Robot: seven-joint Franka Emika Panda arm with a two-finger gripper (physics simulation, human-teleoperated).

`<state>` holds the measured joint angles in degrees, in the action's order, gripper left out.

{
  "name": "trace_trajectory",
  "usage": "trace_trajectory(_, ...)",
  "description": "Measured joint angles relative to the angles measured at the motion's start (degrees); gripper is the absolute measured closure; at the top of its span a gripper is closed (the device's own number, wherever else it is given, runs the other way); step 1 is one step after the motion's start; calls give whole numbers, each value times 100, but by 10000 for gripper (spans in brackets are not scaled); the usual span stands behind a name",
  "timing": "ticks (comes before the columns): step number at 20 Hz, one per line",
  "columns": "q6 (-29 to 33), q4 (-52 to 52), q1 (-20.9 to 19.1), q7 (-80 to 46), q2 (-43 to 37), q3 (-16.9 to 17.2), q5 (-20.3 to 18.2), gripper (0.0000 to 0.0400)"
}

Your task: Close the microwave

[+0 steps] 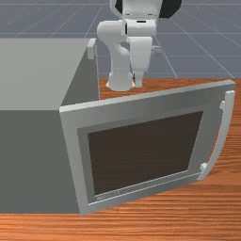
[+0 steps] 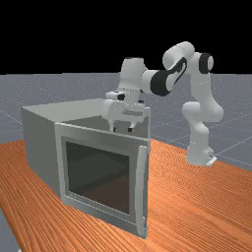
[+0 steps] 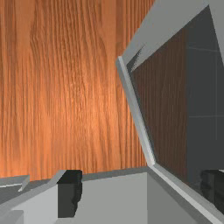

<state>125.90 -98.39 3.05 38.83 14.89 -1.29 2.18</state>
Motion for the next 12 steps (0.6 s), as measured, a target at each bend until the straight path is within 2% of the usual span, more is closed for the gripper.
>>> trace_trajectory(3, 232, -141, 3, -23, -102, 5, 27, 0)
trace_trajectory(6, -597, 434, 51, -200, 157, -5, -2, 0)
trace_trajectory(12, -577, 463, 145, -225, 183, -63, 20, 0)
